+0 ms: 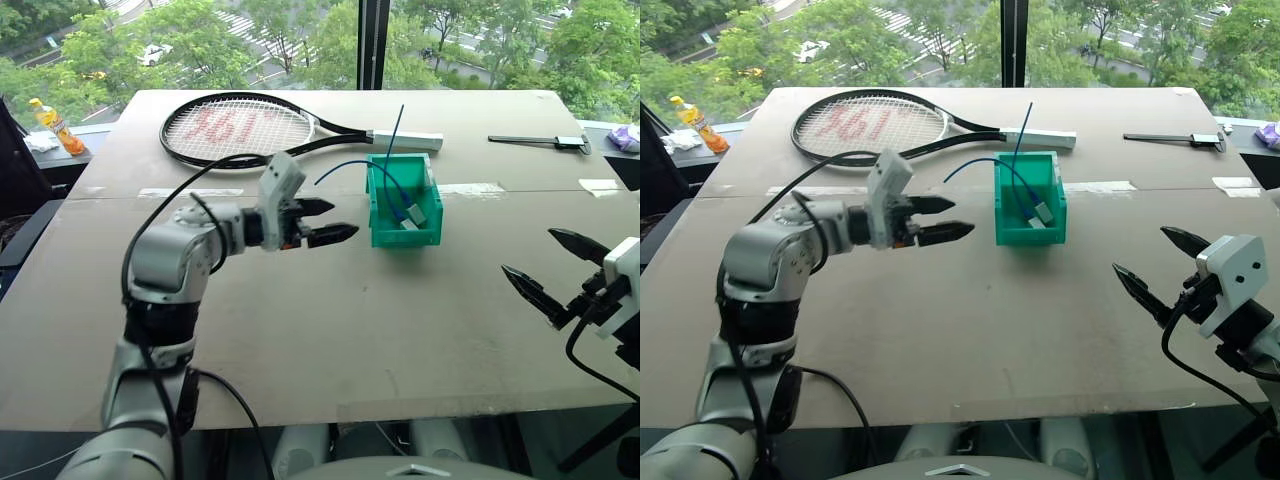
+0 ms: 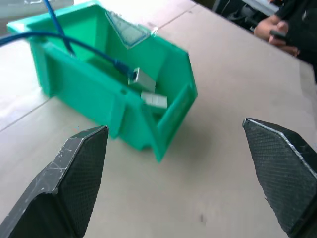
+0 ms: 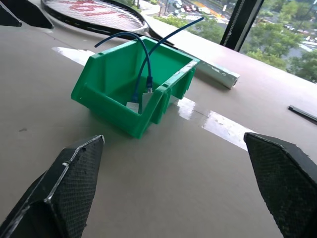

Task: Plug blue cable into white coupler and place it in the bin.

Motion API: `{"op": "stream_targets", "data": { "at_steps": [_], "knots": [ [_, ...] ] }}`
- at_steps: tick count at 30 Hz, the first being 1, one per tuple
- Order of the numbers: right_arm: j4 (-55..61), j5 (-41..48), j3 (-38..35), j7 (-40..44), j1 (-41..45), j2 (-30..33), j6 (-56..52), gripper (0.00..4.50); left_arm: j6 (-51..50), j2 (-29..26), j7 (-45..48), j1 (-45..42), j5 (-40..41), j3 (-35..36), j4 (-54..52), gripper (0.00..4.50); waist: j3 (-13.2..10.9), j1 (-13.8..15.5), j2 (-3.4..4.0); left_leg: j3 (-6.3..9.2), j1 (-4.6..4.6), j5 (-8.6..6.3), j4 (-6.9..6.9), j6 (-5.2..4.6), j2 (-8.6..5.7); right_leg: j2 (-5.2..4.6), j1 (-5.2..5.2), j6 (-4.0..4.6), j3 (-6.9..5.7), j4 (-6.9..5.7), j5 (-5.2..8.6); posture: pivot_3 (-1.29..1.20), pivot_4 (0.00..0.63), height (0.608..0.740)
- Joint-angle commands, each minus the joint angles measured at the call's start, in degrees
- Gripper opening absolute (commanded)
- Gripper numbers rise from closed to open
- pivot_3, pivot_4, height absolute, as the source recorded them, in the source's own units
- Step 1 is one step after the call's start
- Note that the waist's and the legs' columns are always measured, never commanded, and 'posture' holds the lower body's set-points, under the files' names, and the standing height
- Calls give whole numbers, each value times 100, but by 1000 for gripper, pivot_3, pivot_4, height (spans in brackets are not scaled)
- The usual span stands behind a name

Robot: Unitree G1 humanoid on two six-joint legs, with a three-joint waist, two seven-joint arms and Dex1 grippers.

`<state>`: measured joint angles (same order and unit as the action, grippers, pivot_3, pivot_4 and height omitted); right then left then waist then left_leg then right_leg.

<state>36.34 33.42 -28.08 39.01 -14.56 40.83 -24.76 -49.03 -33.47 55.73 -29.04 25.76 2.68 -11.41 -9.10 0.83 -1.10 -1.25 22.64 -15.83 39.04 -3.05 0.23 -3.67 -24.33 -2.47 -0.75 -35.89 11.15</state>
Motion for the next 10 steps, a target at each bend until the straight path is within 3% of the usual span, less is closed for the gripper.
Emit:
{"op": "stream_targets", "data": {
  "at_steps": [1,6,10],
  "knots": [
    [-332,124,-282,547,56,316,132,4500,1196,-253,357,934,31,433,-483,4438,0,25,0,0,1,-1,3,-1,-1,-1,1,0,-2,1,0,0,150,740],
    [-805,137,-605,1358,-282,717,173,4500,1998,-604,767,2534,174,1163,-517,4438,0,27,0,1,6,-3,12,-6,-5,-10,5,-2,-5,4,0,0,150,740],
    [-1048,-30,-663,1652,-501,823,313,4500,2275,-779,813,3079,218,1508,-297,4438,0,9,-1,-1,3,-5,5,-8,0,-6,2,-3,-9,6,2,0,150,740]
  ]
}}
